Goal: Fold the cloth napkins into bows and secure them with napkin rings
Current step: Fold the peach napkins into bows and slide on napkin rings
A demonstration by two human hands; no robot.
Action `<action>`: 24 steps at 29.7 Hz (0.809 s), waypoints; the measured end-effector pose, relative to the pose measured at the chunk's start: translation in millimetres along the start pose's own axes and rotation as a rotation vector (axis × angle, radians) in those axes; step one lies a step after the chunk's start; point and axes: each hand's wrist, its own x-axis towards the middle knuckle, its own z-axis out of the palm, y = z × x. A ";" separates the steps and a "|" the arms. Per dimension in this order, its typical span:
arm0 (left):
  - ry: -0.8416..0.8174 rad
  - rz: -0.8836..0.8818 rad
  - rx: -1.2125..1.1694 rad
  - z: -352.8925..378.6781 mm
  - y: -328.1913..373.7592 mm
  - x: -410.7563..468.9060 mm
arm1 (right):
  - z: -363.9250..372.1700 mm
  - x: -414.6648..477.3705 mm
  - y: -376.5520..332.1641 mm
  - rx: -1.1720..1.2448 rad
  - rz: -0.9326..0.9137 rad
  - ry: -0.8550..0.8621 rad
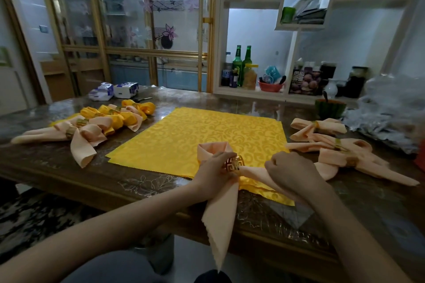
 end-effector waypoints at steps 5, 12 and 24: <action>0.003 0.080 0.039 -0.4 -2.2 0.3 | 6.7 6.5 -18.7 0.228 -0.202 -0.045; 0.010 0.140 0.186 -5.5 -7.2 4.5 | 27.5 10.4 -20.6 0.538 -0.253 -0.214; -0.135 0.111 0.229 -19.5 -6.1 17.8 | 24.2 29.4 -29.9 0.473 -0.271 -0.043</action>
